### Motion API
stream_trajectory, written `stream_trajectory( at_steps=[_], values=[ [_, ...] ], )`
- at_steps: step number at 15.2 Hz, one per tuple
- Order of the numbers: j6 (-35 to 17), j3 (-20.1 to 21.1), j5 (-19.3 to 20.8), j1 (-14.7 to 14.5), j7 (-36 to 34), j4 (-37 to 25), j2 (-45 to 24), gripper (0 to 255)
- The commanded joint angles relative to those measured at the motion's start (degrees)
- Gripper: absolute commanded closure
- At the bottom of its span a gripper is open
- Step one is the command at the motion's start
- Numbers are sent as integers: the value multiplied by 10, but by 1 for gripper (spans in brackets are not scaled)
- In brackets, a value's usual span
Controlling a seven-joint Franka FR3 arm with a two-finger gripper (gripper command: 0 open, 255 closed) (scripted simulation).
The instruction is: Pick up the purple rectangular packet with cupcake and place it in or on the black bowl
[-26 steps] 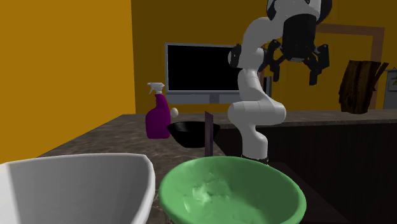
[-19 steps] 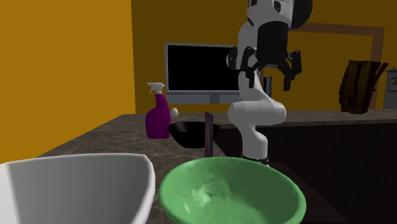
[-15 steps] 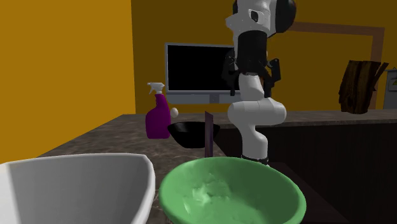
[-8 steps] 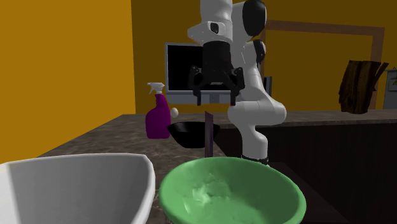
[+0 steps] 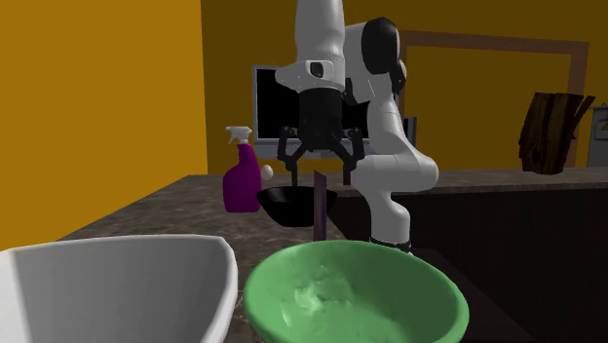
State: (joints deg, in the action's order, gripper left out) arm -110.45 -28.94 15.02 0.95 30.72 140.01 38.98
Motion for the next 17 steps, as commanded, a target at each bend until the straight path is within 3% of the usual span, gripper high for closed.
stream_trajectory(
  at_steps=[1, 8, 9, 17],
  values=[
    [-11, -2, 1, 0, -1, 10, -1, 0],
    [-11, -2, 1, 0, -1, 10, -1, 0],
    [-11, -2, 1, 0, -1, 10, -1, 255],
    [-11, -2, 1, 0, -1, 10, -1, 255]
  ],
)
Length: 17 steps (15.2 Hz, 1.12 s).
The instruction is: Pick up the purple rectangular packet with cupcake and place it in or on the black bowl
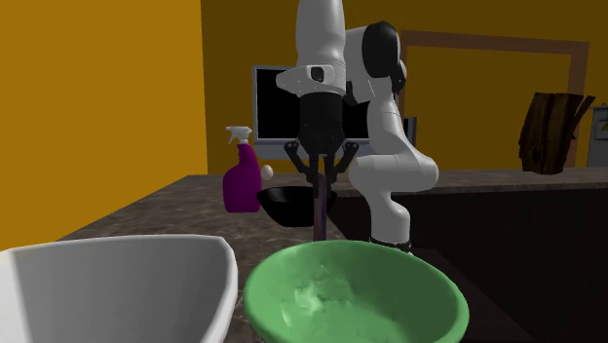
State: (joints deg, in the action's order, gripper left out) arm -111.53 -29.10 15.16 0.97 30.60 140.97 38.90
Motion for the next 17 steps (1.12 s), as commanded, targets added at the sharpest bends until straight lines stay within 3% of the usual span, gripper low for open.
stream_trajectory(
  at_steps=[1, 17],
  values=[
    [0, 0, 0, 0, 0, 0, 0, 255],
    [119, 27, -22, -11, 1, -123, -4, 255]
  ],
)
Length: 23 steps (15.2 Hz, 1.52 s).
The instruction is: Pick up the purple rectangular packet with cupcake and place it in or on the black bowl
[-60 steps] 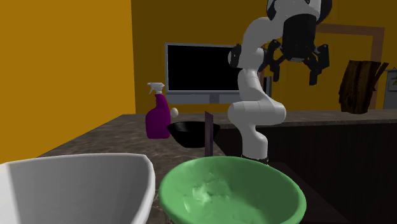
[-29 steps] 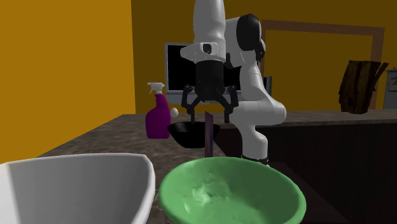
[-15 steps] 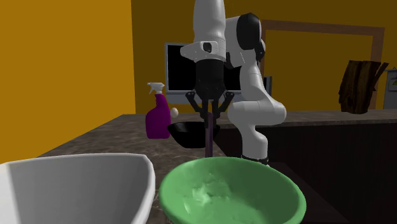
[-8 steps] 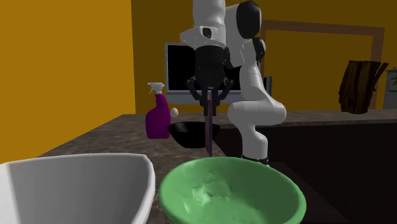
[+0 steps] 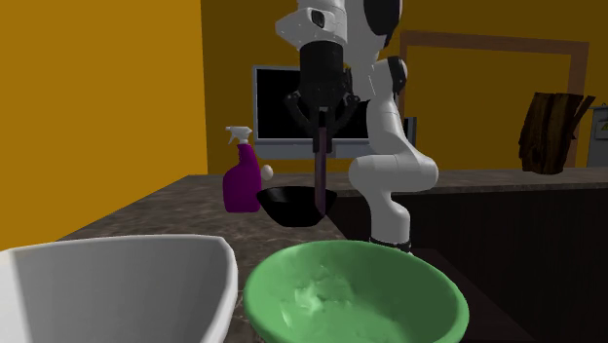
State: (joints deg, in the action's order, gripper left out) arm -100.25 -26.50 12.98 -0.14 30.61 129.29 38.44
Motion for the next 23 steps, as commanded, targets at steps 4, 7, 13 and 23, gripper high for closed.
stream_trajectory(
  at_steps=[4, 7, 13, 23],
  values=[
    [35, 6, -6, -3, 2, -41, -6, 255],
    [57, 9, -10, -6, 3, -68, -12, 255],
    [97, 13, -17, -11, 5, -122, -26, 255],
    [216, -6, 34, 40, 78, -137, 89, 255]
  ],
)
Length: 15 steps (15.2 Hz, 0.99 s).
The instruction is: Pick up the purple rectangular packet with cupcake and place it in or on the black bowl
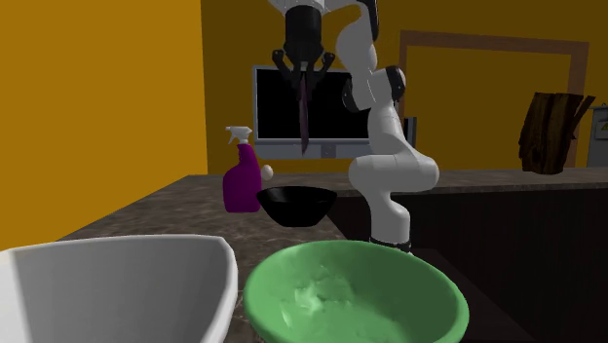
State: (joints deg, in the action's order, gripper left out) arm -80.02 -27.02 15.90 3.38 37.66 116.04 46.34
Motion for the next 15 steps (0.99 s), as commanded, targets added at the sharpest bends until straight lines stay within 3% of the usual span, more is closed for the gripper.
stream_trajectory(
  at_steps=[1, 4, 15],
  values=[
    [26, -4, 10, 9, 16, -9, 18, 255],
    [61, -13, 25, 20, 43, -28, 39, 255],
    [-5, -27, 46, 37, 36, 86, 89, 255]
  ],
)
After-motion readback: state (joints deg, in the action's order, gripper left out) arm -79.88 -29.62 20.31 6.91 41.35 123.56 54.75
